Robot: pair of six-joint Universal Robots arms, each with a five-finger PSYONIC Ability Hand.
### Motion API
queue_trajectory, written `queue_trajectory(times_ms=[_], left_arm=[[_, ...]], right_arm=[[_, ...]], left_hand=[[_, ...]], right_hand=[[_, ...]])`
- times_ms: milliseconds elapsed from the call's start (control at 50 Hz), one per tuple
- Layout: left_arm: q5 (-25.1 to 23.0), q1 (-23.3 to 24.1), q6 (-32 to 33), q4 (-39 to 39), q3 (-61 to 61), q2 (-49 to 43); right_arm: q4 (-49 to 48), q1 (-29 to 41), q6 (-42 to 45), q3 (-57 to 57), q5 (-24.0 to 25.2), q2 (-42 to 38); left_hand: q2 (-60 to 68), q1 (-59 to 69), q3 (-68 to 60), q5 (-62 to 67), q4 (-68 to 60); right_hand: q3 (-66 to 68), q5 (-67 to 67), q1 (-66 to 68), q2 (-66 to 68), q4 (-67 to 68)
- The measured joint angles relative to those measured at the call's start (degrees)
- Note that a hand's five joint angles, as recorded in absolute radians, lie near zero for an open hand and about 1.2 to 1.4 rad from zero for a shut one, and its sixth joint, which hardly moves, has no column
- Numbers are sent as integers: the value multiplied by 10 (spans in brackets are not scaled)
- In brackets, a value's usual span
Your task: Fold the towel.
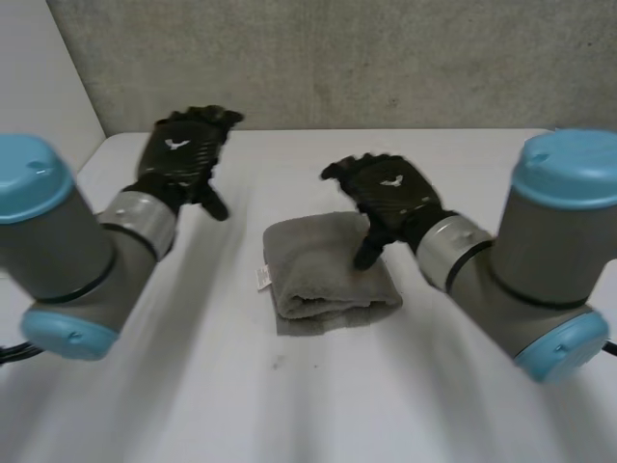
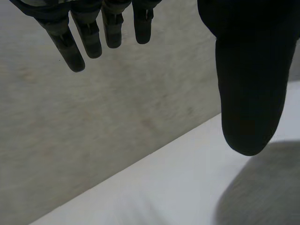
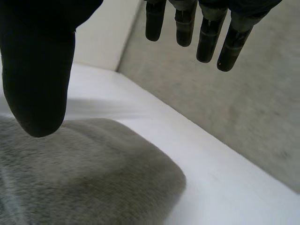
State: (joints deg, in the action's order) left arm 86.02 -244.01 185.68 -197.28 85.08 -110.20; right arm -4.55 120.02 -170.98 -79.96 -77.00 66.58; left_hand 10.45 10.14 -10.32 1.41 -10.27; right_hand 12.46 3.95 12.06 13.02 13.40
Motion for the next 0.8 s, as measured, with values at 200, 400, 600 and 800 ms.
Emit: queue_trajectory(times_ms=[200, 400, 600, 800], left_arm=[[30, 84, -70, 106, -137, -140], [117, 93, -90, 154, -156, -224], [124, 92, -85, 154, -116, -212], [118, 89, -79, 154, -121, -86]], right_arm=[[82, -52, -74, 51, 7, -67], [132, -48, -33, 114, 12, -165], [131, -44, 25, 132, 7, -186], [129, -46, 12, 140, -14, -54]], left_hand=[[6, 7, -7, 0, -7], [5, 7, -6, 0, -6], [0, 4, -1, 0, -2], [-5, 0, 4, 0, 3]], right_hand=[[0, -2, 0, 0, 0], [0, -2, 0, 0, 0], [0, -5, -2, 0, 0], [0, -5, -2, 0, 0]])
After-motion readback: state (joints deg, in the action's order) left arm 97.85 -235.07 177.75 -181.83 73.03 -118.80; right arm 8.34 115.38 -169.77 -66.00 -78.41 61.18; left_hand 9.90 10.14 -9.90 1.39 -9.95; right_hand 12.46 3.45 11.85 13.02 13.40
